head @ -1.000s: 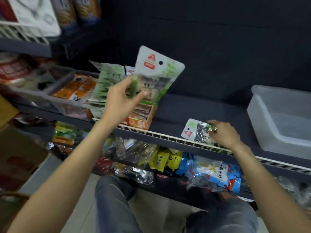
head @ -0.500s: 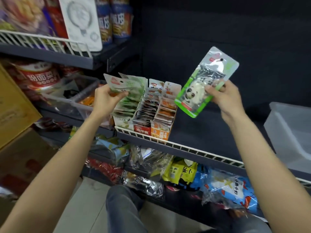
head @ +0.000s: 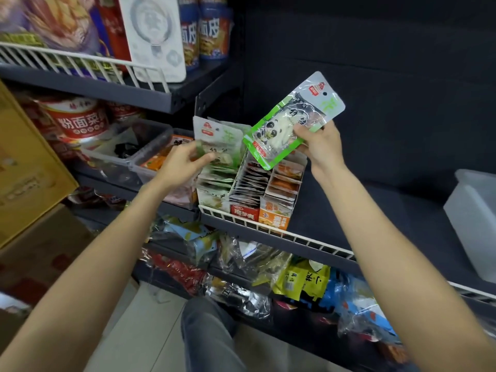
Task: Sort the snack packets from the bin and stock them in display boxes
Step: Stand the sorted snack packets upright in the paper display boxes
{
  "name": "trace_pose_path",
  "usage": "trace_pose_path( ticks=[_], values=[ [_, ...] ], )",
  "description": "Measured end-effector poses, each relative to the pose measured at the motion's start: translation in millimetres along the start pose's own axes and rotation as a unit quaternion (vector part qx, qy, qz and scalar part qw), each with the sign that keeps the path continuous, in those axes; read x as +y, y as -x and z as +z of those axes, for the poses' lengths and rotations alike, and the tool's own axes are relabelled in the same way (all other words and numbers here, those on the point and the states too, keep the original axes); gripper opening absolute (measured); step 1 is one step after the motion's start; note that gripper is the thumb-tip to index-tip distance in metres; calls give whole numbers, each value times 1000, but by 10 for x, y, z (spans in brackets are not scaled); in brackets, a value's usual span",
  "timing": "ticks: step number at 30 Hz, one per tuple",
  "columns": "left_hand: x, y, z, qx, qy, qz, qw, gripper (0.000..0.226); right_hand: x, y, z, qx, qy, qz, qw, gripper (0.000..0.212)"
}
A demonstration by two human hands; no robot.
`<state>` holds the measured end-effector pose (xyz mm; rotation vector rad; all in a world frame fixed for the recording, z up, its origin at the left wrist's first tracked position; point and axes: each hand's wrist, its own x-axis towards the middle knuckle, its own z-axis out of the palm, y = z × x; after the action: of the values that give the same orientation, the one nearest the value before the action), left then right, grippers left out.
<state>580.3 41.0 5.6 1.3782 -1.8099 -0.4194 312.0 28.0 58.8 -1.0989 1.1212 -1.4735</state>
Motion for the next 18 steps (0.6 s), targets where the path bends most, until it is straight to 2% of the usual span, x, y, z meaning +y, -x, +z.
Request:
trace_pose_path(
  ticks=[4,6,9,11,14,16,18],
  values=[
    [35,-78,25,-25,-106,86,990,19,85,-34,85,8,18,-3,1000,37],
    [21,-104,55,-34,-106,113,987,21,113,-57,107,16,26,-5,1000,35],
    [-7,-82,52,-10,-47,78,996,18,127,-90,133,28,27,-9,999,33],
    [-110,-97,52,-10,-57,32,998,17,130,-106,155,32,33,-23,999,32],
    [-256,-133,17,-80,-115,-24,990,24,110,-106,228,29,86,-78,993,25],
    [-264,-87,-12,-51,-89,-35,994,28,103,-107,290,20,106,-110,988,23],
    [-190,27,-23,32,-22,26,999,26,94,-112,347,7,111,-134,985,27]
  ],
)
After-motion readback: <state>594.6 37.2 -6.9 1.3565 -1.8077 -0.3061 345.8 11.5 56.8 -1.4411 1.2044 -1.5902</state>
